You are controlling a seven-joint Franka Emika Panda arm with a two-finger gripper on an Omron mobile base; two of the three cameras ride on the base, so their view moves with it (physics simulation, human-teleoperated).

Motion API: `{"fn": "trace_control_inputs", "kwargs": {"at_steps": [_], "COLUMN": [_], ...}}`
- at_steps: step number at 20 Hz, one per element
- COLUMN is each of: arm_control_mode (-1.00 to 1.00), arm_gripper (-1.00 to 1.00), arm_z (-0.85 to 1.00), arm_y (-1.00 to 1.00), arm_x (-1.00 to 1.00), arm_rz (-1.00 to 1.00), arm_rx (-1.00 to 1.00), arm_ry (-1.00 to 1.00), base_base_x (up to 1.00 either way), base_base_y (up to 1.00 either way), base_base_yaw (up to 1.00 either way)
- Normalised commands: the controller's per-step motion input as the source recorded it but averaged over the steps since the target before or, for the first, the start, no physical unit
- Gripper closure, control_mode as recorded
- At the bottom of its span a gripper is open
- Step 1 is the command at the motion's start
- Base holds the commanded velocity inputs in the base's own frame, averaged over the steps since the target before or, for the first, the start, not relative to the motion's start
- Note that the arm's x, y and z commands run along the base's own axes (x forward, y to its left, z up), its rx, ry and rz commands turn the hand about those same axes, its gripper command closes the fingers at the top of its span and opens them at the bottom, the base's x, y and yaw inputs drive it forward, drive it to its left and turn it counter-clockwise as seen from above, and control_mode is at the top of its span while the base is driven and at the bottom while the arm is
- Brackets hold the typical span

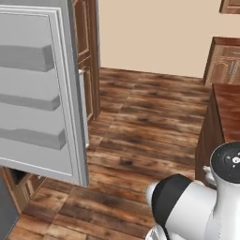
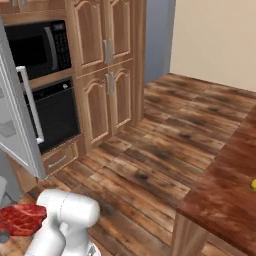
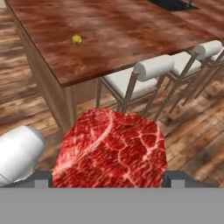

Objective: Open the fridge, remove the orange, lemon, and steak, and place them on any counter.

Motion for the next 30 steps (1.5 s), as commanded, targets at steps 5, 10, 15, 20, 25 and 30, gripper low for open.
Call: {"fn": "trace_control_inputs", "kwargs": {"at_steps": [5, 10, 15, 20, 25, 30], "arm_control_mode": [-1.0, -1.0, -1.0, -1.0, -1.0, -1.0], "arm_gripper": [1.0, 1.0, 1.0, 1.0, 1.0, 1.0], "arm_z": [0.0, 0.0, 0.0, -0.4, -0.75, -0.96], "arm_y": [-0.2, -1.0, -1.0, -1.0, -1.0, -0.99], "arm_x": [0.12, 0.66, 0.9, 1.0, 0.72, 0.45], "arm_rz": [-0.01, -0.08, -0.11, -0.08, -0.06, -0.02], "arm_rx": [0.01, 0.09, 0.12, 0.15, 0.15, 0.15], "arm_ry": [0.01, 0.12, 0.18, 0.25, 0.18, 0.03], "base_base_x": [0.63, 0.0, 0.0, 0.0, 0.0, 0.0], "base_base_y": [-0.8, 0.0, 0.0, 0.0, 0.0, 0.0], "base_base_yaw": [-0.06, 0.0, 0.0, 0.0, 0.0, 0.0]}}
